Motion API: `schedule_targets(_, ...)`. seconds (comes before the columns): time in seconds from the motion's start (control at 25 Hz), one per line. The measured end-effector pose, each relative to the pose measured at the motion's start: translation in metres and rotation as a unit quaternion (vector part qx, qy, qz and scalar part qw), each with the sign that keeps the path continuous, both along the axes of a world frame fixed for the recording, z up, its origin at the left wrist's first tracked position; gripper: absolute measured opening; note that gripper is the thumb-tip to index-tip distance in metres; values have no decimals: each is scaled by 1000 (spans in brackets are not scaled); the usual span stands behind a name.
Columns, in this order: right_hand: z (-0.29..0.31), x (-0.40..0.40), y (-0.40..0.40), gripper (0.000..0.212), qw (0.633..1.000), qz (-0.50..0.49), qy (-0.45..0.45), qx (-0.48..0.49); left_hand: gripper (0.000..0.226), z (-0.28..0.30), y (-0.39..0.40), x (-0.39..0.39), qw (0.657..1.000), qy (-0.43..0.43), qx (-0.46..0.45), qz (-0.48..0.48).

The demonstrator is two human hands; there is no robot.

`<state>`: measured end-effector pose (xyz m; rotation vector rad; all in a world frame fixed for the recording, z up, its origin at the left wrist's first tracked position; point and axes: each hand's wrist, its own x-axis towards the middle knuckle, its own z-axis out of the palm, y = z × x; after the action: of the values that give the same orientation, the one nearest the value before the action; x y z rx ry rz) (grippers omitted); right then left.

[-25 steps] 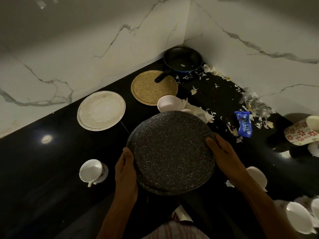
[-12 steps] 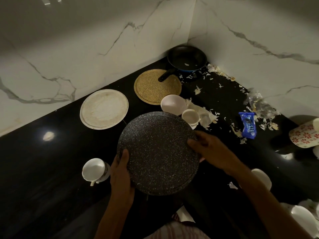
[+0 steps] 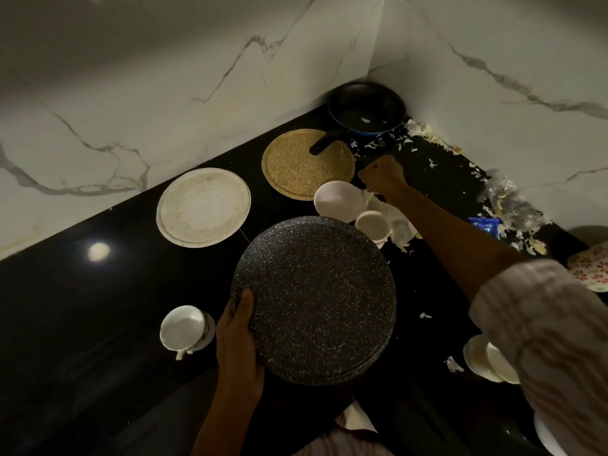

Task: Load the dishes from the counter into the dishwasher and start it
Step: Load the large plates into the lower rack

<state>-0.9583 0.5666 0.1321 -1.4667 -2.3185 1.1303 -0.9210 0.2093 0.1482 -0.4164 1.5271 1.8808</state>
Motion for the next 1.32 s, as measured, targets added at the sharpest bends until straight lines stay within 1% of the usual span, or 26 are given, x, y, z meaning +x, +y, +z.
schedule_targets(0.12, -21, -17, 10, 26, 1000, -6, -1, -6, 51, 3, 0, -2, 1000, -6, -12, 3)
schedule_targets(0.2, -30, -22, 13, 17, 1000, -7, -23, -6, 49, 4, 0, -3, 1000, -9, -13, 6)
schedule_targets(0.24, -32, -24, 13, 17, 999, -12, -35, -3, 48, 4, -1, -4, 1000, -9, -14, 7)
schedule_targets(0.36, -35, -30, 13, 36, 997, -33, -65, 4, 46, 4, -1, -7, 1000, -9, -22, 9)
schedule_targets(0.56, -33, -37, 8, 48, 995, -45, -88, 4, 45, 3, 0, -6, 1000, -14, -19, 9)
schedule_targets(0.64, -32, -39, 6, 47, 996, -44, -70, -19, 44, 4, 1, -5, 1000, -9, -15, 9)
schedule_targets(0.8, -43, -43, 18, 49, 993, -41, -72, -83, 42, 5, 1, -4, 1000, -6, -13, 16)
schedule_targets(0.88, -37, -42, 14, 44, 991, -66, -53, -103, 30, 6, 1, -4, 1000, -4, -11, 14)
schedule_targets(0.92, -36, -43, 14, 41, 991, -71, -45, -107, 28, 6, 2, -4, 1000, -2, -13, 14)
schedule_targets(1.04, -37, -47, 16, 35, 989, -72, -32, -125, 41, 5, 1, -5, 1000, -7, -17, 17)
schedule_targets(1.12, -37, -50, 19, 26, 987, -81, -16, -141, 44, 3, 0, -6, 1000, -4, -13, 14)
schedule_targets(1.2, -35, -52, 20, 8, 984, -88, -6, -153, 43, 2, 0, -6, 1000, -5, -12, 15)
schedule_targets(1.24, -35, -53, 19, 8, 984, -91, 0, -156, 42, 1, 0, -6, 1000, -5, -13, 15)
schedule_targets(1.28, -33, -54, 18, 16, 982, -92, 7, -163, 38, 1, -1, -6, 1000, -5, -11, 15)
schedule_targets(1.32, -33, -56, 17, 29, 981, -87, 10, -170, 32, 1, -1, -6, 1000, -5, -9, 17)
